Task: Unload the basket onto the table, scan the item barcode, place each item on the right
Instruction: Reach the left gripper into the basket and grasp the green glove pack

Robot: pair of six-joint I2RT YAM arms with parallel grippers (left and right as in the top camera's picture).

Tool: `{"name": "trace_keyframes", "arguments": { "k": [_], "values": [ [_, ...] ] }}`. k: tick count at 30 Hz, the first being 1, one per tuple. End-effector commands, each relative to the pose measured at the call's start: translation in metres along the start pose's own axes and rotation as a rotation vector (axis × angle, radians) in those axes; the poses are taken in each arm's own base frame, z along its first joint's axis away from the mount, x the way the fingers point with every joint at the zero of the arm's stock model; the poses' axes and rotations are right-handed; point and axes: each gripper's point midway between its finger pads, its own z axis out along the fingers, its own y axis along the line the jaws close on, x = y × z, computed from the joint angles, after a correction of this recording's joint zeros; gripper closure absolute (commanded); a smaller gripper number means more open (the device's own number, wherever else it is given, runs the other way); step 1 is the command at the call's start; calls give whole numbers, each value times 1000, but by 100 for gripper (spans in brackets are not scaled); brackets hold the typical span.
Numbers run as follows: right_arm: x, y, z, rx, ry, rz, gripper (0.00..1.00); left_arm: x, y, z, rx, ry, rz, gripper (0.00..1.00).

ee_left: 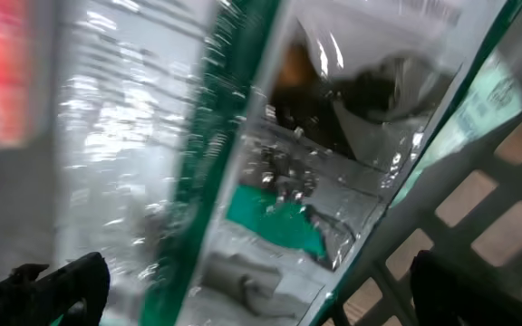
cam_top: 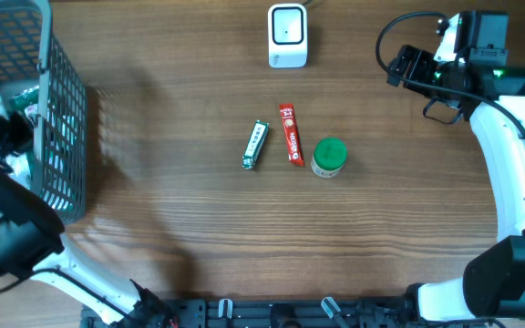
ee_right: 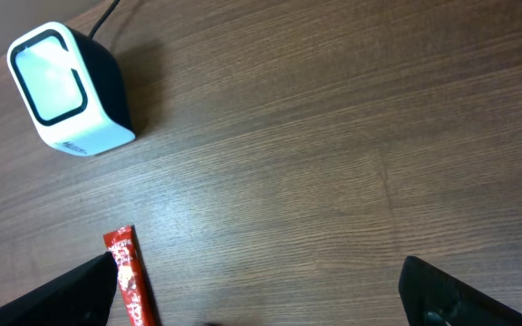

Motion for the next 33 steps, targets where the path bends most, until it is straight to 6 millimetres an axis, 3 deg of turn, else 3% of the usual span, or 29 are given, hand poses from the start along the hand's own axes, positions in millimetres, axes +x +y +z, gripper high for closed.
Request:
{"name": "trace_keyframes", "arguments": {
  "k": [1, 6, 14, 15, 16, 17, 18, 20, 24, 33],
  "values": [
    [0, 0, 1, 8, 0, 13, 0, 11, -11, 30, 69, 68, 72, 0],
    [0, 0, 1, 8, 0, 12, 0, 23, -4, 56, 38, 103, 95, 0],
    [0, 0, 1, 8, 0, 12, 0, 29, 13, 81, -8, 92, 42, 3],
    [0, 0, 1, 8, 0, 13, 0, 31, 14, 87, -8, 91, 39, 10],
    [0, 0, 1, 8, 0, 12, 0, 35, 16, 93, -8, 94, 34, 29],
    [0, 0, 1, 8, 0, 12, 0, 37, 16, 97, -4, 94, 30, 62],
    [0, 0, 1, 8, 0, 13, 0, 39, 15, 100, 8, 96, 27, 81],
    [0, 0, 1, 8, 0, 13, 0, 39, 8, 100, 60, 93, -9, 96],
    [0, 0, 1, 8, 1, 13, 0, 26, -3, 76, 128, 68, -99, 96],
    [0, 0, 1, 8, 1, 13, 0, -27, -3, -64, 134, -161, -205, 96]
  ]
}}
